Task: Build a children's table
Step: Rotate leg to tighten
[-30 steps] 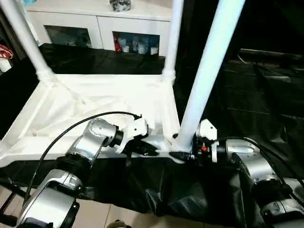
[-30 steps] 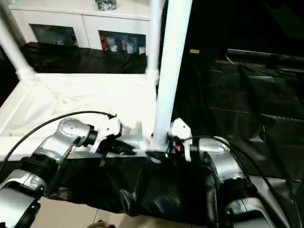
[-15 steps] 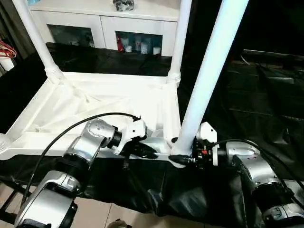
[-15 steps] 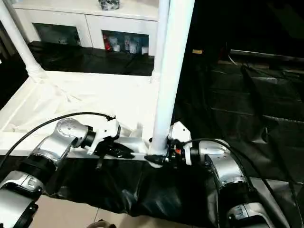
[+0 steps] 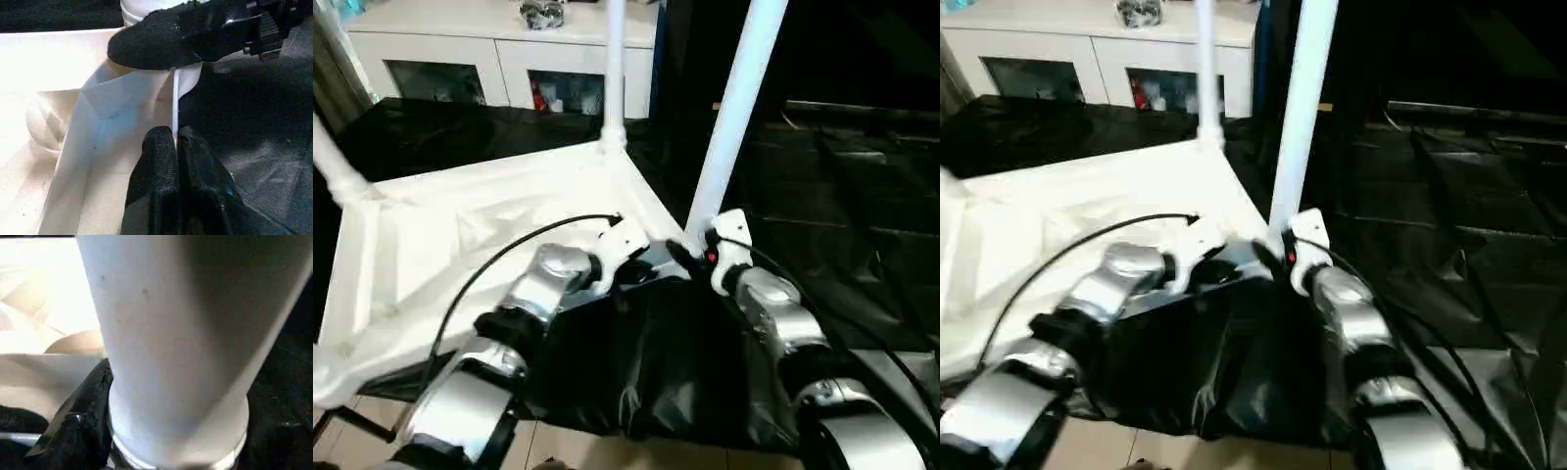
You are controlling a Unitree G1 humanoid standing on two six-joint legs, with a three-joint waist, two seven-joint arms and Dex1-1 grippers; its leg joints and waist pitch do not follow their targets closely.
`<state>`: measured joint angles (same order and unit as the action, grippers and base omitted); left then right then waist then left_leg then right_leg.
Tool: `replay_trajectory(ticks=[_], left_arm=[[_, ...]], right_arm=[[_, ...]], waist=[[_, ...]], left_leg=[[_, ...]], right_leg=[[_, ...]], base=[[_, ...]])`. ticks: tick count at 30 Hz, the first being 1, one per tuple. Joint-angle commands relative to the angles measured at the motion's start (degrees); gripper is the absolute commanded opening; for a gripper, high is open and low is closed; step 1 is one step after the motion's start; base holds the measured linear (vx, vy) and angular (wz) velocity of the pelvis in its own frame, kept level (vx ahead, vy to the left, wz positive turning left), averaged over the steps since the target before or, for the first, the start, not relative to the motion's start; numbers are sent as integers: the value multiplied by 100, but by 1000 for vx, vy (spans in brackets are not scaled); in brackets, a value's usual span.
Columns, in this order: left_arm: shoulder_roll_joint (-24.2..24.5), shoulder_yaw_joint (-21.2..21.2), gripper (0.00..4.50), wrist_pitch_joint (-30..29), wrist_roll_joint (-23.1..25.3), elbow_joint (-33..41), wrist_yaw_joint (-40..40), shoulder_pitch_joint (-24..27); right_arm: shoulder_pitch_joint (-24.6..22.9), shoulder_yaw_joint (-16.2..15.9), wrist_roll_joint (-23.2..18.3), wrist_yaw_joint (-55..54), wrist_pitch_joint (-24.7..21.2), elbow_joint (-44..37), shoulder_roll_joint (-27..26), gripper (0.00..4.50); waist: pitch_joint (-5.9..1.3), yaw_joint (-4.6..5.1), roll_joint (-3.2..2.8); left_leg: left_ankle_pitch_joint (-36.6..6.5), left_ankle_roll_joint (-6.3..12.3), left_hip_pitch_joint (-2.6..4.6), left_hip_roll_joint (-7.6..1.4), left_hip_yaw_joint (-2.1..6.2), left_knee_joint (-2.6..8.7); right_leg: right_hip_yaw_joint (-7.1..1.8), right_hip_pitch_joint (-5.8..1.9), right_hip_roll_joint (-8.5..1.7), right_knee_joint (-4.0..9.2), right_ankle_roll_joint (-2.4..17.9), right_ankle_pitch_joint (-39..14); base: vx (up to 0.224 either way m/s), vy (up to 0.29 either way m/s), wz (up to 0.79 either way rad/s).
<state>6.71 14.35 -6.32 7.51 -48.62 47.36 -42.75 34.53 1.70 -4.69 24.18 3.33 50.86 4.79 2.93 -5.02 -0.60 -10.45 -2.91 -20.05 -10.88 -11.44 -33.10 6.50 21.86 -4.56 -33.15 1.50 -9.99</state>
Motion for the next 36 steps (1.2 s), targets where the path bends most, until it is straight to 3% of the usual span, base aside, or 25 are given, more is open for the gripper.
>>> replay_trajectory(ticks=[1,4,5,7,9,11,15,16,17,19,24,25,29,36], left_arm=[[-254,43,0,115,-98,55,-4,-56],[-207,81,0,166,-100,83,130,-49],[-148,105,0,220,-121,116,280,-38],[-90,131,0,268,-135,138,401,-21],[-7,169,0,371,-134,176,580,15],[128,214,0,495,-180,280,928,103],[332,292,0,636,-273,439,1526,226],[348,300,0,654,-284,453,1583,237],[465,361,0,671,-302,496,1888,279],[487,372,0,658,-298,495,1933,281],[724,393,0,813,-362,523,2443,326],[740,386,0,806,-369,535,2474,330],[857,387,0,800,-464,613,2809,356],[1069,443,0,701,-549,749,3388,423]], right_arm=[[4,-166,-117,393,-102,267,-380,347],[18,-175,-144,559,-26,274,-347,368],[-2,-158,-249,778,-53,176,-311,393],[-38,-222,-244,976,0,83,-241,406],[-97,-318,-235,1308,93,-22,-131,406],[-268,-475,-202,1848,148,-300,62,406],[-527,-679,-232,2640,179,-728,403,406],[-548,-695,-244,2708,173,-769,431,406],[-683,-791,-310,3169,116,-1021,605,406],[-703,-806,-319,3252,103,-1061,635,406],[-965,-1150,-369,4221,-89,-1530,1001,406],[-984,-1177,-367,4286,-111,-1568,1029,382],[-1060,-1315,-349,4654,-216,-1762,1205,353],[-1190,-1490,-513,5278,-579,-2170,1453,292]], waist=[[-354,1,-30],[-353,9,-16],[-352,9,-59],[-361,13,-60],[-361,10,-53],[-382,1,-89],[-398,-32,-50],[-396,-47,-62],[-379,-53,-18],[-379,-92,-39],[-350,-144,-20],[-348,-152,-24],[-354,-154,-4],[-375,-181,2]], left_leg=[[-1373,212,48,-310,178,395],[-1405,231,47,-309,170,394],[-1448,228,54,-307,169,393],[-1457,253,37,-302,169,391],[-1401,295,23,-298,170,386],[-1223,365,8,-308,160,367],[-1003,538,-2,-314,131,337],[-988,552,-3,-315,136,336],[-1046,556,7,-322,129,348],[-1085,548,22,-331,130,345],[-1286,424,38,-349,143,380],[-1291,406,45,-352,148,387],[-1251,383,42,-353,144,385],[-1012,480,20,-348,137,363]], right_leg=[[-373,-213,-537,433,1040,-1713],[-371,-221,-533,426,1114,-1608],[-371,-223,-533,435,1137,-1624],[-363,-248,-526,428,1126,-1592],[-355,-255,-524,428,1117,-1581],[-359,-268,-511,379,1182,-1277],[-353,-270,-499,341,1282,-1002],[-354,-272,-511,342,1283,-1022],[-343,-257,-500,375,1239,-1226],[-351,-246,-517,372,1216,-1371],[-364,-212,-527,432,1004,-1931],[-366,-211,-523,434,994,-1943],[-376,-209,-538,425,1015,-1900],[-373,-230,-527,364,1138,-1483]], base=[[0,0,0],[0,0,0],[0,0,0],[0,0,0],[0,0,0],[0,0,0],[0,0,0],[0,0,0],[0,0,0],[0,0,0],[0,0,0],[0,0,0],[0,0,0],[0,0,0]])
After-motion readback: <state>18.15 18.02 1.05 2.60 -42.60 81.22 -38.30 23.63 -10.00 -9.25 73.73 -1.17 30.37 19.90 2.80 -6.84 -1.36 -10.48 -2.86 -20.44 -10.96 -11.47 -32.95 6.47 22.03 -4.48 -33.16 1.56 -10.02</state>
